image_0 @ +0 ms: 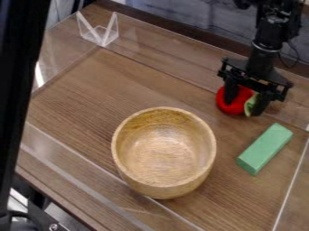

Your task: Move the red fruit to the left

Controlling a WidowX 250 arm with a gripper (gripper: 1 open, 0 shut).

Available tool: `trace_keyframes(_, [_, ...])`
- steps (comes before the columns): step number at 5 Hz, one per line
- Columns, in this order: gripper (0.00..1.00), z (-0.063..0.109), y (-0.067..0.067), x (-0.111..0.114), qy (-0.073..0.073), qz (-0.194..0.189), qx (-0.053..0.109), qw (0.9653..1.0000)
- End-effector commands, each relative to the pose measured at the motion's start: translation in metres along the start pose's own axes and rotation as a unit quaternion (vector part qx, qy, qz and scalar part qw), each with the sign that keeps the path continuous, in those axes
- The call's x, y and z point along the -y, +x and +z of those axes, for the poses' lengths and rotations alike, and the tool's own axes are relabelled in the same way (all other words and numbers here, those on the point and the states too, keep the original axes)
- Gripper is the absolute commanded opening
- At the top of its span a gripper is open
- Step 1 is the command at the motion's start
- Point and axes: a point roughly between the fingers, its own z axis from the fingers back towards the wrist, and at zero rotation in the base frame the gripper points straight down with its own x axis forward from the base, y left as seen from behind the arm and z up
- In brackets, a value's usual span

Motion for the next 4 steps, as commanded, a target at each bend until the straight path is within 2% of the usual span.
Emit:
trace_keyframes(1, [0.00,0.028,0.005,0.007,-0.010,-0.005,0.034,0.9993])
trace_keyframes(2, [0.00,0.051,0.002,0.000,-0.016,0.004,0.044,0.9989])
trace_keyframes(3, [0.00,0.076,-0.001,-0.002,-0.021,0.043,0.056,0.9973])
trace_keyframes(4, [0.00,0.101,-0.003,-0.016,-0.027,0.086,0.071,0.9934])
